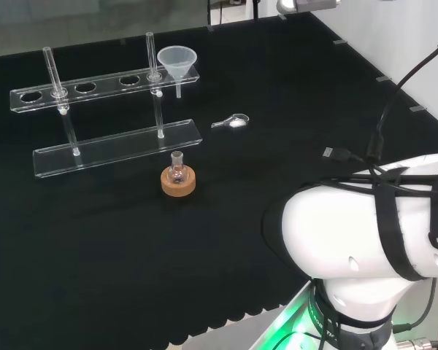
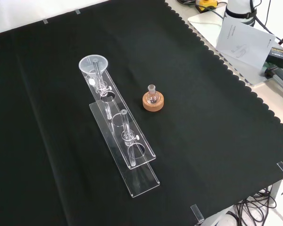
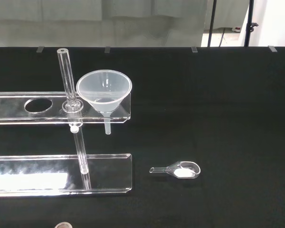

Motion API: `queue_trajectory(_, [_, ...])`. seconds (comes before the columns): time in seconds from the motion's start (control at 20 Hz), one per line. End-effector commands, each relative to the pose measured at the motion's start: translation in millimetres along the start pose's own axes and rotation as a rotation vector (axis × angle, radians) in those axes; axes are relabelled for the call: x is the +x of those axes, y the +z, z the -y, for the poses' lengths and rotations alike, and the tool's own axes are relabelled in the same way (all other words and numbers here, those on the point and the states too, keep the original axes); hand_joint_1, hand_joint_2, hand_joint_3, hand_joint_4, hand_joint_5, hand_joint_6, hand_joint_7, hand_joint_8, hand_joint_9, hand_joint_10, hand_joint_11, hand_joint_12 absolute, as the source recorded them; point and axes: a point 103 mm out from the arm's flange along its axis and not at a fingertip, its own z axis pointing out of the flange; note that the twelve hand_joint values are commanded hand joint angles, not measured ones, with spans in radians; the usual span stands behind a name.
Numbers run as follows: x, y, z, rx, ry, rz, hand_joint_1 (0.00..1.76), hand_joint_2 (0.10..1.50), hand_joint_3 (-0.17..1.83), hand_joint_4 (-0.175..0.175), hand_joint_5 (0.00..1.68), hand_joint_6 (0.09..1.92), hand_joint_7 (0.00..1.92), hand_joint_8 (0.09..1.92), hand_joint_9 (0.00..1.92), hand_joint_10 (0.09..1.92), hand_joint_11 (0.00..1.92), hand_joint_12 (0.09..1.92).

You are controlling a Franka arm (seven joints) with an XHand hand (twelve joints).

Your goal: Pick up the funnel from the transparent funnel stand.

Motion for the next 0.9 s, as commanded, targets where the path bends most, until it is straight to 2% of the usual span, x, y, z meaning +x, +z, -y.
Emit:
queue_trajectory(0.05, [1,0,1,-0.008,0.001,0.006,0.08,1.1,0.41,0.029,0.12,0.09,0.0,0.26,0.1,0.64,0.07,1.37])
queue_trajectory(0.2, [2,0,1,-0.009,0.005,0.009,0.01,1.16,0.43,0.035,0.11,0.09,0.0,0.21,0.08,0.63,0.05,1.37])
queue_trajectory(0.5, [1,3,-1,-0.005,0.012,0.008,0.0,1.17,0.43,0.036,0.11,0.09,0.0,0.2,0.08,0.62,0.05,1.37])
queue_trajectory(0.9, [-12,17,-19,0.016,0.055,0.009,0.0,1.17,0.42,0.036,0.11,0.09,0.0,0.2,0.08,0.62,0.04,1.37])
